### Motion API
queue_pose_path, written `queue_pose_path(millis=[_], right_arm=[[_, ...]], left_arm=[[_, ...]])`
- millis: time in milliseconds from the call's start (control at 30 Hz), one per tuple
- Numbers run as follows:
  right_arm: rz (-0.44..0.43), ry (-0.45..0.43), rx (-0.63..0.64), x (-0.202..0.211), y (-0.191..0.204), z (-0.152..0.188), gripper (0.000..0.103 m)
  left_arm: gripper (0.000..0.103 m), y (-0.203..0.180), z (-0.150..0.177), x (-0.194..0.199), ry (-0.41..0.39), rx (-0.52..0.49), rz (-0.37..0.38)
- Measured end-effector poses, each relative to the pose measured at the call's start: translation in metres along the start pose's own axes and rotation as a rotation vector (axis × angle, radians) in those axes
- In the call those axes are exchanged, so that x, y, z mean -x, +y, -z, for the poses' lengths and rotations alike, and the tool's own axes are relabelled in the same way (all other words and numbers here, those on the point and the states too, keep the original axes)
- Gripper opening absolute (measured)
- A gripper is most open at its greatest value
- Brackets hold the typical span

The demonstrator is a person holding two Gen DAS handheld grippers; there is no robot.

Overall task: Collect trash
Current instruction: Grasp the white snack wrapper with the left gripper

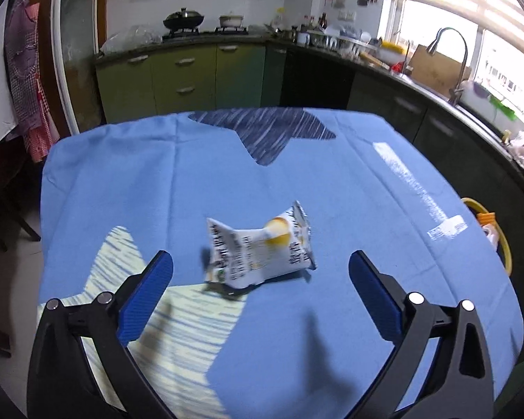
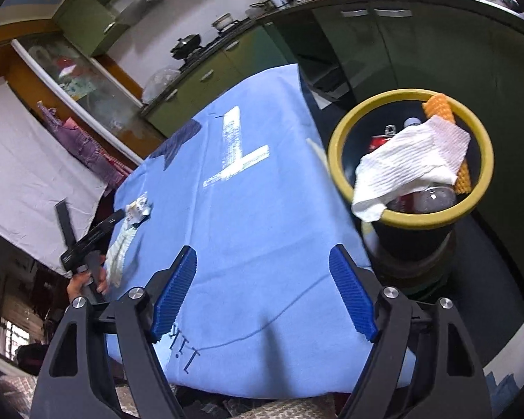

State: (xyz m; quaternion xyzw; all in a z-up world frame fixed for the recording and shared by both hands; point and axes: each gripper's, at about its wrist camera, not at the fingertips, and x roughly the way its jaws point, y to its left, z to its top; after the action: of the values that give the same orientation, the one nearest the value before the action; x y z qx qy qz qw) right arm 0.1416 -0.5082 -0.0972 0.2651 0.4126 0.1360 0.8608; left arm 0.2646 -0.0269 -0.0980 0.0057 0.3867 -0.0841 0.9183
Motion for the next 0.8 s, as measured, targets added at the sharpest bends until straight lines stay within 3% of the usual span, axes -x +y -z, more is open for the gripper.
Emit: queue_pose_path(millis=[267, 467, 633, 800], right_arm=[[-0.018, -0.030, 0.061, 0.015, 0.013, 0.009, 0.082], [-0.017, -0.033, 0.052, 0.014, 0.009, 0.008, 0.082], [-0.008, -0.023, 0.054, 0.008, 0.009, 0.007, 0.082], [0.004, -0.019, 0.063, 0.007, 0.013, 0.007, 0.082]], left_arm=[[0.096, -0.015, -0.012, -0.032, 0.082, 0.033, -0.163], [0.095, -0.008, -0.013, -0.042, 0.101, 0.063, -0.211], [0.072, -0.004, -0.015, -0.046, 0.114, 0.066, -0.202], [0.066, -0.005, -0.014, -0.041, 0.098, 0.046, -0.184]])
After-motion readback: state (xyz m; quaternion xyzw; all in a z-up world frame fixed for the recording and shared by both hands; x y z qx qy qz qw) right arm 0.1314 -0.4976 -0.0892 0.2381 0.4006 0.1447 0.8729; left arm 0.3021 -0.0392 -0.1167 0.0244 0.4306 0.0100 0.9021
